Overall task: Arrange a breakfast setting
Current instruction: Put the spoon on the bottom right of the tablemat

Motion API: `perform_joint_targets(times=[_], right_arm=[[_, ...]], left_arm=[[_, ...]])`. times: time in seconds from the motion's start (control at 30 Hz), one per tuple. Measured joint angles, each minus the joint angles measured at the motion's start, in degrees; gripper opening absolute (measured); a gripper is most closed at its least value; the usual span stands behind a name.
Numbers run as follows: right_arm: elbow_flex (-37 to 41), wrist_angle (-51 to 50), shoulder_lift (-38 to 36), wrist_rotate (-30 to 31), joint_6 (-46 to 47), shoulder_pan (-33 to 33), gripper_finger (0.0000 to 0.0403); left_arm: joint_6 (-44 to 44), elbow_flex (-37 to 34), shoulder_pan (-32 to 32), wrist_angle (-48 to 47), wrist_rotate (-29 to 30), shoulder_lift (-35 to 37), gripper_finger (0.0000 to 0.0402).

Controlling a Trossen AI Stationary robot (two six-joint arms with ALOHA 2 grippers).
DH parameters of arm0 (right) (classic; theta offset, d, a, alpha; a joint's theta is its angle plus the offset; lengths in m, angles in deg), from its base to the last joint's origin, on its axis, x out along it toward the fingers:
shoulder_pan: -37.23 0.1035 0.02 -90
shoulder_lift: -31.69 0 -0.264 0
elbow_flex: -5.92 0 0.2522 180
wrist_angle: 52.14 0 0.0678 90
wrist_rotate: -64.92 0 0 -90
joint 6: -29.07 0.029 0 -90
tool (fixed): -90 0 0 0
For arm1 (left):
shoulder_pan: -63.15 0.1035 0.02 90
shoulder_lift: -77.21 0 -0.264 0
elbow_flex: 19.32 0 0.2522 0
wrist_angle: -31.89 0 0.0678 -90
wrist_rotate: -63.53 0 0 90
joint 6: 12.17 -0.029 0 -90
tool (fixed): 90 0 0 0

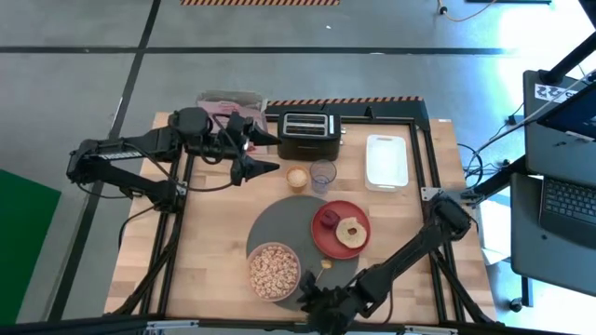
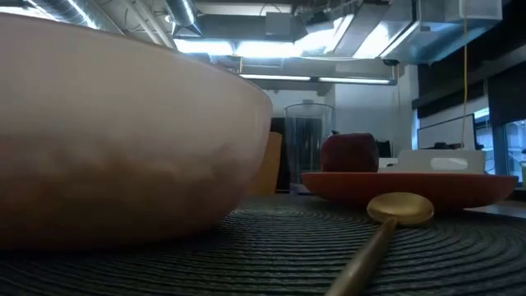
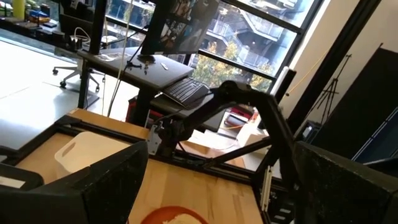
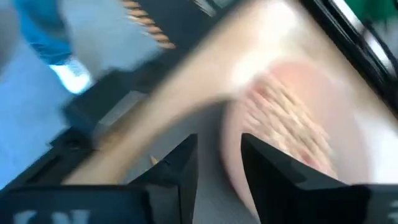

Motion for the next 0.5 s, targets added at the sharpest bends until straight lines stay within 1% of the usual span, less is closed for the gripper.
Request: perform_joint_targets(times=[0.07, 0.17, 0.27, 0.33, 0.4, 0.5], right_arm=[[-0.87, -5.77, -2.01, 4.04, 9.58, 0.00, 0.0112], [-0.98, -14.60, -4.69, 8.36, 27.72, 0.10, 0.0084], [-0.98, -20.56, -6.26, 11.05, 41.18, 1.23, 0.0048], [-0.98, -21.72, -6.53, 11.72, 48.41, 2.28, 0.0024], [-0.98, -21.90, -6.51, 12.47, 54.24, 3.35, 0.0008], [-0.96, -22.44, -6.51, 15.71, 60.94, 4.83, 0.0012]], left_arm=[[0.00, 0.00, 0.00, 0.00, -0.18, 0.00, 0.0396], [0.04, 0.00, 0.02, -0.22, -1.70, 0.09, 0.0396], [0.00, 0.00, 0.03, -2.54, -7.45, 0.12, 0.0396], [-0.08, 0.00, 0.19, -7.07, -11.19, 0.15, 0.0396], [-1.57, 0.00, 0.52, -14.71, -12.72, 0.15, 0.0396], [-6.70, -0.12, 0.61, -28.78, -12.43, 0.15, 0.0396]])
